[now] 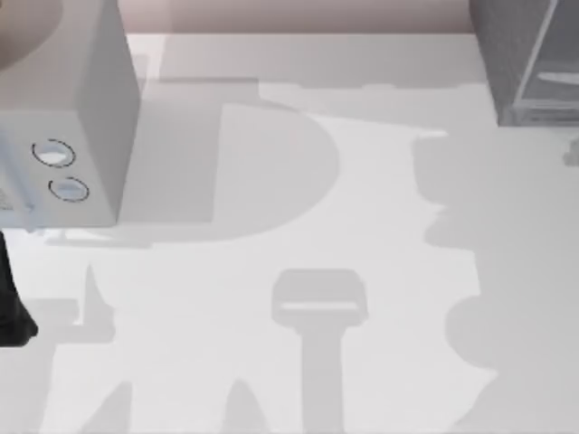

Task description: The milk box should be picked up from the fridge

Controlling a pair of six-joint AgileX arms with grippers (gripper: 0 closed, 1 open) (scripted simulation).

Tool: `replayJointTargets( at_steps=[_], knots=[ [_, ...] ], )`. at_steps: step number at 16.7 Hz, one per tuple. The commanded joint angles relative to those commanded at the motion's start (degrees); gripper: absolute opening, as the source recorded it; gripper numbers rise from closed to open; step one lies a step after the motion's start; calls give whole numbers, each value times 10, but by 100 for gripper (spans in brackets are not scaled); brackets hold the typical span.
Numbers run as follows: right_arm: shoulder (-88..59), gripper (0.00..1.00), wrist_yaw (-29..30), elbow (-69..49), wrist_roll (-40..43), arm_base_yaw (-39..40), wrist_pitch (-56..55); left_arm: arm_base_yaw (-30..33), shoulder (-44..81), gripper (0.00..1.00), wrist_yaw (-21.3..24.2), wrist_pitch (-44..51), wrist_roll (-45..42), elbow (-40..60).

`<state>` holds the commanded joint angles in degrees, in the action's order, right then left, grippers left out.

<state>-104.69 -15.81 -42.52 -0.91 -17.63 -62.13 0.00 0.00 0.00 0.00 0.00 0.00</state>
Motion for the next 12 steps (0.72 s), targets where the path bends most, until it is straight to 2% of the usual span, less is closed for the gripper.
replayJointTargets(
  at_steps=[7,12],
  knots=[
    [13,0,3,8,0,6,11,0,0,100,0,0,0,0],
    [151,0,26,65,5,30,97,0,0,100,0,0,0,0]
  ],
)
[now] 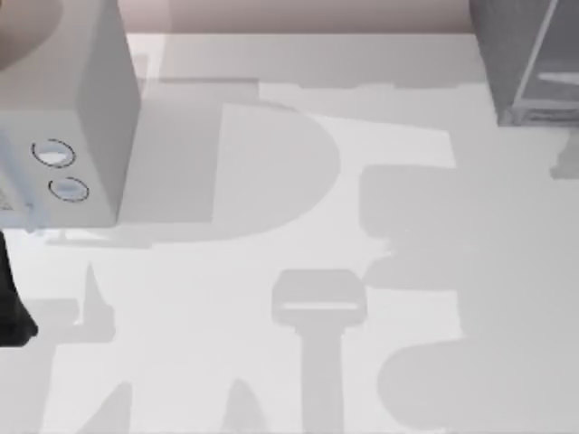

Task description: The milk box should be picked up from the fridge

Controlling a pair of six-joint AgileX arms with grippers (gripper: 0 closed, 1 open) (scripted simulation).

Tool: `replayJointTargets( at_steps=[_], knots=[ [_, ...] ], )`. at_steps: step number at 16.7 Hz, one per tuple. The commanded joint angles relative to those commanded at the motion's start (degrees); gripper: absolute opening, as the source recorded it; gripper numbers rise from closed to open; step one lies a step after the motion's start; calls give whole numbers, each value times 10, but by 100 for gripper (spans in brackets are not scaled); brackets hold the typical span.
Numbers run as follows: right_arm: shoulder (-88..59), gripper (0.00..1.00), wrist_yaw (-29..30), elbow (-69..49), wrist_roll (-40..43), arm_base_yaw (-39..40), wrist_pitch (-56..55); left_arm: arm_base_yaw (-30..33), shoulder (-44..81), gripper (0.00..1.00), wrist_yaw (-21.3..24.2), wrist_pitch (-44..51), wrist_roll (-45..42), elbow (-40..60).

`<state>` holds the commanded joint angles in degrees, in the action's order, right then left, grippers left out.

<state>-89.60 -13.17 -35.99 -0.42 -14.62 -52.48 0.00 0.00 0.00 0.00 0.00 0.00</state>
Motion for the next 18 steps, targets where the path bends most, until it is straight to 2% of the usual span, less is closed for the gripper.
replayJointTargets(
  at_steps=[12,18],
  knots=[
    [709,0,97,273,2,106,394,0,0,100,0,0,0,0],
    [885,0,129,355,4,144,517,0,0,100,0,0,0,0]
  ],
)
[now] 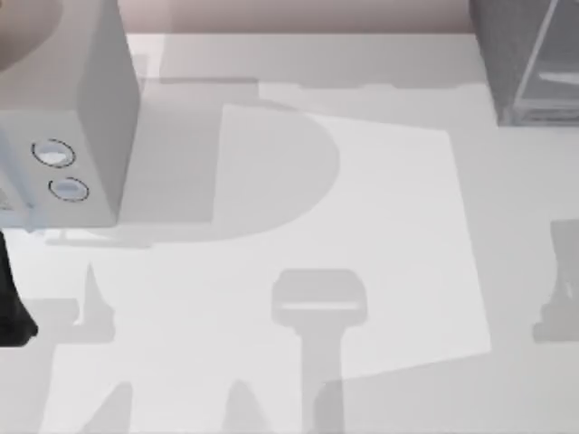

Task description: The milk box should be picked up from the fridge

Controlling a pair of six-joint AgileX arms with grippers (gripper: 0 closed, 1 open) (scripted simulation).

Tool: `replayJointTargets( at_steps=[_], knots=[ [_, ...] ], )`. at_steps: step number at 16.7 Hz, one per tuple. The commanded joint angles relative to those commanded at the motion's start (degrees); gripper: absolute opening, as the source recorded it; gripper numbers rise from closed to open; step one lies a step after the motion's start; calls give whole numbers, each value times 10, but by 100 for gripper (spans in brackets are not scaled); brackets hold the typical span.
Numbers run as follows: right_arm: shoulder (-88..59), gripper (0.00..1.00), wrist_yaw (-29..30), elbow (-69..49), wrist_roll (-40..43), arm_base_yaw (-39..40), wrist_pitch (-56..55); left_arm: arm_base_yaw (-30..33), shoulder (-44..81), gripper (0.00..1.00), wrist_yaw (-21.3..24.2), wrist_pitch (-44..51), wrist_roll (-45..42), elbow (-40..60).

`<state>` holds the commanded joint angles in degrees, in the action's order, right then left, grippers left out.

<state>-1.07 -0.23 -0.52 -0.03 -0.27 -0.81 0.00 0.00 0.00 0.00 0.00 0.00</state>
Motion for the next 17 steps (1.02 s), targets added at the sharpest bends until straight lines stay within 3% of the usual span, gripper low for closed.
replayJointTargets(
  at_steps=[10,17],
  knots=[
    [-27,0,-5,-22,0,12,-20,0,0,100,0,0,0,0],
    [-323,0,-44,-188,2,85,-194,0,0,100,0,0,0,0]
  ],
)
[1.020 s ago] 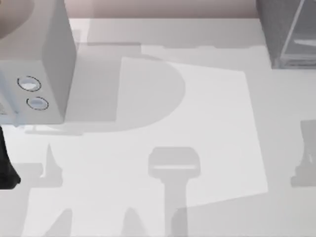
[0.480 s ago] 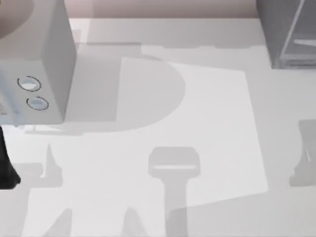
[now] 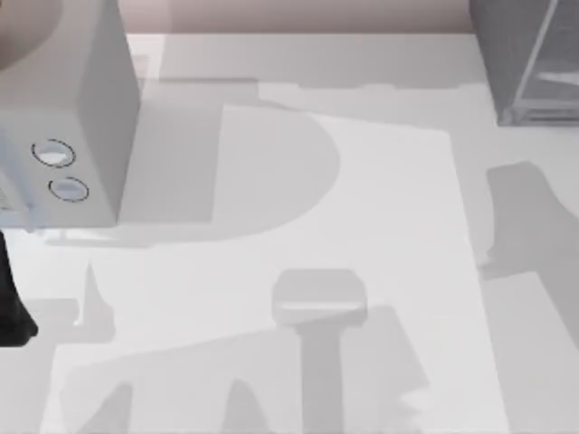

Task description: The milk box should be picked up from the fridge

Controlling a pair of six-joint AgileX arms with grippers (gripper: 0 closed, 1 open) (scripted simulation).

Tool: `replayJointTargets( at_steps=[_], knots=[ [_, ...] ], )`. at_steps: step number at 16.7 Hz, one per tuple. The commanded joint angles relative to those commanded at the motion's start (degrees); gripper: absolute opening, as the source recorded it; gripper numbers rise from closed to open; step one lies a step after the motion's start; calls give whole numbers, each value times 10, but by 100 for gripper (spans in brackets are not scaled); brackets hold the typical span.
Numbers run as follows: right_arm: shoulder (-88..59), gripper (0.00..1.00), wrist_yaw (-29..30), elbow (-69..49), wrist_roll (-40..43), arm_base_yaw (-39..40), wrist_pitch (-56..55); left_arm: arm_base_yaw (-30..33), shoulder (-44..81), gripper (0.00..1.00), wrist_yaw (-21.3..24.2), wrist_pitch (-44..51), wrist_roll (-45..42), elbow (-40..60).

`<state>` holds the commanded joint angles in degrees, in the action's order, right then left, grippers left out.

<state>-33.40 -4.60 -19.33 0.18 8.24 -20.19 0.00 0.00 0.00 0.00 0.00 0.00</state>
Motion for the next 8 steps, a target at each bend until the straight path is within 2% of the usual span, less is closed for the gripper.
replayJointTargets(
  at_steps=[8],
  knots=[
    [-570,0,-59,-226,-15,109,-237,0,0,100,0,0,0,0]
  ],
)
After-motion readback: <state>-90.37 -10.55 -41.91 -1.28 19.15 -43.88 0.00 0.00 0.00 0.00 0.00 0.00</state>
